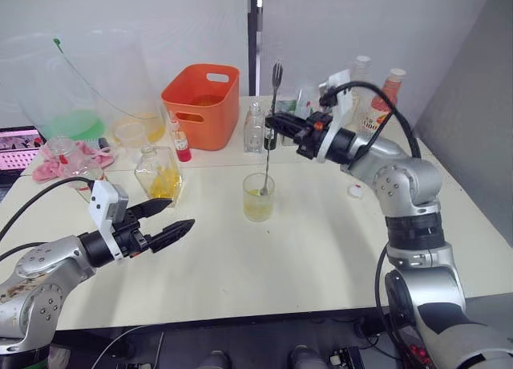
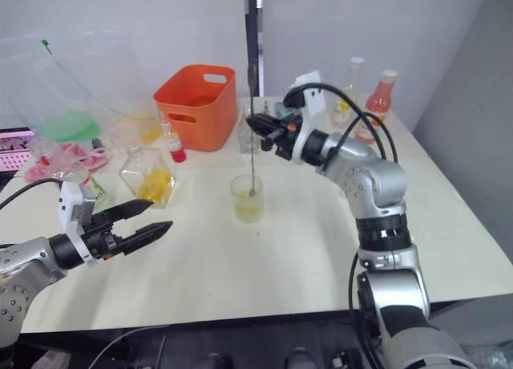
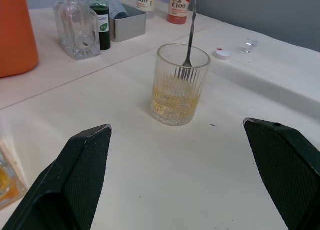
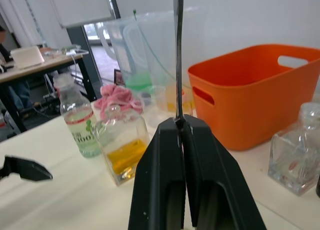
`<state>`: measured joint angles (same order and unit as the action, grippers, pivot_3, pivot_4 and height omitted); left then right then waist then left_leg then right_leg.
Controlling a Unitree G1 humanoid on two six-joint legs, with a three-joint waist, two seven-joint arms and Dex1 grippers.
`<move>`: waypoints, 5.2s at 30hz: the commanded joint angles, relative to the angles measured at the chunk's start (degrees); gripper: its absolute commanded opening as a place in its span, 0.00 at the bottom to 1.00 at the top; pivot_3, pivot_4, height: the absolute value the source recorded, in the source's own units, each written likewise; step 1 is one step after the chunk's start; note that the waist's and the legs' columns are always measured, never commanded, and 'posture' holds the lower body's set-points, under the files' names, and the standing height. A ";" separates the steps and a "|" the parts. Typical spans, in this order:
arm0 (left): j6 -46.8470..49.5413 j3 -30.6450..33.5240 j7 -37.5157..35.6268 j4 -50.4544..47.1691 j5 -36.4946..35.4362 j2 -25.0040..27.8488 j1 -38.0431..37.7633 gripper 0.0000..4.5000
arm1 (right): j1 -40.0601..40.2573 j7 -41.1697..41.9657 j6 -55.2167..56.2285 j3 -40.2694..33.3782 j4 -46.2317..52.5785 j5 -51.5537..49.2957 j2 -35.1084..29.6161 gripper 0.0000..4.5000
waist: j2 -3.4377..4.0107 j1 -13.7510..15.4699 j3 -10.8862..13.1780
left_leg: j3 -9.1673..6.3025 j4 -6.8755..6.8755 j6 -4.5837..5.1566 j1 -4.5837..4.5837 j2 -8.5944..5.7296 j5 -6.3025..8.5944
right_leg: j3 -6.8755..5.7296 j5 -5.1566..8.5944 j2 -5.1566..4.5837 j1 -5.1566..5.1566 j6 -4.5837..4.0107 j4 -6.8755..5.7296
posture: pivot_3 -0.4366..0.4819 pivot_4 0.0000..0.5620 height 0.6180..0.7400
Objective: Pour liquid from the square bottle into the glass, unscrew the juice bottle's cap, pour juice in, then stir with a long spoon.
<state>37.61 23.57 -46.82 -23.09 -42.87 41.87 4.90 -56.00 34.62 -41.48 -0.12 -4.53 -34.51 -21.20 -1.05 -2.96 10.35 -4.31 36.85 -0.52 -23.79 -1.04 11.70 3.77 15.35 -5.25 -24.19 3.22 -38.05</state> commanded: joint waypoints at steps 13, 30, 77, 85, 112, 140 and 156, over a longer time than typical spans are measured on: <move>-3.59 -2.32 -0.79 -0.03 2.91 1.60 0.47 0.99 | 5.27 0.86 2.41 0.71 6.13 1.74 4.54 0.00 | -0.01 0.28 -0.01 | -0.02 0.00 0.00 0.01 0.01 0.00 | 0.00 -0.01 0.01 0.00 -0.01 -0.01 | 0.48 0.27 1.00; -7.48 -6.78 0.33 2.64 8.00 0.92 4.25 0.99 | 4.57 -0.55 14.86 6.86 -0.25 16.38 6.27 0.00 | -0.03 0.33 -0.02 | -0.01 0.00 -0.06 0.03 -0.01 -0.04 | -0.01 -0.02 0.01 0.01 -0.02 -0.03 | 0.48 0.27 1.00; -9.29 -10.44 -0.29 5.79 10.91 -1.50 7.37 0.99 | -1.25 5.98 7.92 6.74 -1.21 17.00 -2.49 0.00 | -0.21 0.51 -0.14 | -0.03 0.05 -0.10 0.05 -0.01 -0.06 | -0.03 -0.03 0.02 0.05 -0.04 -0.05 | 0.48 0.27 1.00; -10.61 -12.37 -0.33 7.20 12.46 -2.65 8.52 0.99 | -6.36 11.52 13.81 9.18 -10.10 18.47 1.11 0.00 | -0.21 0.38 -0.14 | -0.02 0.06 -0.10 0.07 0.00 -0.06 | -0.03 -0.03 0.04 0.05 -0.05 -0.06 | 0.48 0.27 1.00; -11.24 -13.59 -0.40 7.28 13.62 -3.56 7.93 0.99 | -7.88 19.39 1.89 8.92 -10.26 20.87 -11.84 0.00 | -0.22 0.55 -0.15 | -0.02 0.02 -0.10 0.04 -0.01 -0.06 | -0.05 -0.04 0.01 0.04 -0.05 -0.03 | 0.48 0.27 1.00; -11.14 -13.79 -0.01 6.90 13.86 -3.57 7.39 0.99 | -11.74 20.20 2.04 4.17 -19.31 20.11 -9.28 0.00 | -0.23 0.49 -0.15 | -0.02 0.02 -0.12 0.03 -0.01 -0.07 | -0.06 -0.05 0.01 0.01 -0.06 -0.04 | 0.48 0.27 1.00; -11.21 -13.83 0.03 6.71 13.87 -3.62 7.19 0.99 | -14.61 16.61 9.10 1.37 -24.68 21.76 -7.93 0.00 | -0.23 0.37 -0.15 | 0.01 0.00 -0.12 0.03 0.00 -0.07 | -0.05 -0.05 0.01 0.01 -0.06 -0.04 | 0.48 0.27 1.00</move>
<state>27.49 9.52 -46.80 -15.16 -29.15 38.15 11.49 -70.57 52.09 -34.86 1.65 -29.07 -13.41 -29.19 -1.28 -2.60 10.20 -4.30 36.85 -0.64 -23.76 -1.04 11.62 3.72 15.30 -5.24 -24.18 3.16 -38.09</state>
